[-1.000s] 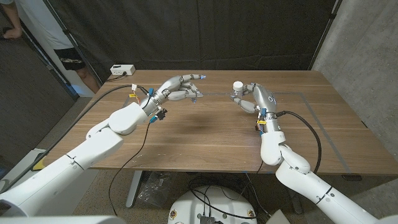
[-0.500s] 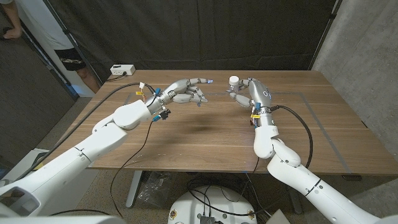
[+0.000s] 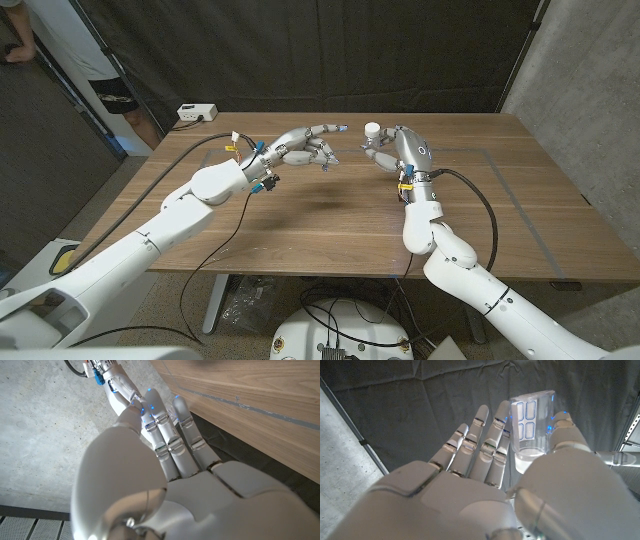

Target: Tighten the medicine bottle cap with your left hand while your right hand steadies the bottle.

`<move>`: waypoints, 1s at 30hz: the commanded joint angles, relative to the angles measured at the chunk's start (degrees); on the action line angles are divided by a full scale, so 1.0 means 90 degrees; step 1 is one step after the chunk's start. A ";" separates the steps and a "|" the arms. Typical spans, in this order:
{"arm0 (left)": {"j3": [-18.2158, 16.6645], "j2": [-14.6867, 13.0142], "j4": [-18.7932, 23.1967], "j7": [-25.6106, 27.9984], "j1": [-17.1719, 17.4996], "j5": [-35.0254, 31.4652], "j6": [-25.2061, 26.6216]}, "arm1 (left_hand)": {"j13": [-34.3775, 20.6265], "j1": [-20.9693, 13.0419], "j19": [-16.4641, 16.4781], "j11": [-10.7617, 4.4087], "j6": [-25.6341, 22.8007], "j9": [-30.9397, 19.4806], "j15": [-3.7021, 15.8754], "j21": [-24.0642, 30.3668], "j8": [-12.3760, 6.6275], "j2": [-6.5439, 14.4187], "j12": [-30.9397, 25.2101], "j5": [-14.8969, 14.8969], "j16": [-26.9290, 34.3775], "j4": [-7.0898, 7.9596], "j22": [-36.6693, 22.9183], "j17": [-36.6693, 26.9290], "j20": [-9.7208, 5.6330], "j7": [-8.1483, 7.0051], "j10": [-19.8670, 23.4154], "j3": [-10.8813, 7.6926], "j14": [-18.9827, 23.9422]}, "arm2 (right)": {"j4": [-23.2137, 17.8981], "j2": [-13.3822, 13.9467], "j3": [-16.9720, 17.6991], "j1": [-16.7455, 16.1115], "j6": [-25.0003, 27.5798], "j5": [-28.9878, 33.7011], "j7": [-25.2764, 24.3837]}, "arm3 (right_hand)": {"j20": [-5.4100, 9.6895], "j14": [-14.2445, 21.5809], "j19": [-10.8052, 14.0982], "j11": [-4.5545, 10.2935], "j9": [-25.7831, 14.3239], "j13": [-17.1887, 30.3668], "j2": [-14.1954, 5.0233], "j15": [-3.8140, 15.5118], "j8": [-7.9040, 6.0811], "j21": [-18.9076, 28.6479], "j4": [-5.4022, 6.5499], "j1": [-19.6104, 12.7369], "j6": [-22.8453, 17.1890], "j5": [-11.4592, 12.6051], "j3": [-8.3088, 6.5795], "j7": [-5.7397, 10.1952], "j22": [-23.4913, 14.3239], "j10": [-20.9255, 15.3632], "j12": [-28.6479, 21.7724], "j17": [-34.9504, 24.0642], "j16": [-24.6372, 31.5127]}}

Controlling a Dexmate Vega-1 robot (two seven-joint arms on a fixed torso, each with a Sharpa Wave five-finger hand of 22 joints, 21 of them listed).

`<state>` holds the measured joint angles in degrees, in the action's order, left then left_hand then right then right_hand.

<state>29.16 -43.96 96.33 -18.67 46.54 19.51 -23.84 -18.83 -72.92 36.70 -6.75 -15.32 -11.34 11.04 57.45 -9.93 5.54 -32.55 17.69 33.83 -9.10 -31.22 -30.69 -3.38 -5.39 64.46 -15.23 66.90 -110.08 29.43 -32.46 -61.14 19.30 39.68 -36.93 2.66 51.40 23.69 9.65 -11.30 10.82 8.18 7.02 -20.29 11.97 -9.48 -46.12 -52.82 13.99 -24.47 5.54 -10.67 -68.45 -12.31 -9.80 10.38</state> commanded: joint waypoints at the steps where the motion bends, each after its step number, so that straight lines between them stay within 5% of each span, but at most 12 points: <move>1: 0.0258 0.0268 -0.0483 -0.0493 -0.0417 0.0109 -0.0165 | -0.1162 -0.0020 -0.0052 0.0009 0.0015 -0.0009 -0.0034 0.0087 -0.0026 0.0003 -0.0765 0.0040 0.0023 -0.0004 -0.0022 -0.0051 -0.0261 -0.0060 -0.0012 -0.0042 0.0002 | 0.0047 -0.0115 -0.0096 0.0019 0.0105 0.0029 -0.0022 | 0.0246 0.0055 0.0044 0.0330 -0.0017 0.0010 -0.1082 0.0567 -0.0047 0.0034 0.0084 -0.1077 -0.0824 0.0052 -0.0138 0.0770 -0.0009 -0.0401 -0.0029 -0.0026 0.0008; 30: 0.0405 0.0539 -0.1087 -0.1035 -0.0827 0.0247 -0.0306 | -0.1404 -0.0089 -0.0278 0.0082 -0.0026 0.0003 -0.0096 0.0449 -0.0103 0.0001 -0.0900 0.0094 0.0032 0.0019 -0.0074 -0.0366 -0.0219 -0.0067 -0.0159 -0.0126 -0.0111 | 0.0116 -0.0300 -0.0328 0.0196 0.0061 0.0194 -0.0140 | 0.0269 0.0147 0.0046 0.0325 -0.0020 0.0015 -0.1082 0.0577 -0.0050 0.0032 0.0096 -0.1077 -0.0837 0.0034 -0.0178 0.0770 -0.0005 -0.0444 -0.0023 -0.0027 0.0012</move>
<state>32.34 -40.09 88.42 -26.27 40.30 21.34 -25.78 -18.84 -73.28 34.64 -5.72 -15.16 -11.18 10.33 61.04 -10.61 5.32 -35.06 18.12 34.15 -8.93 -31.75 -33.61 -3.36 -6.02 63.00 -16.01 66.19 -108.79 26.98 -34.82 -59.63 20.05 40.69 -37.75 2.66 52.06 23.69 9.44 -11.33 10.79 8.18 7.08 -20.35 11.97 -9.56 -46.13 -52.82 14.16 -24.55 5.54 -10.67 -68.66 -12.32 -9.80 10.38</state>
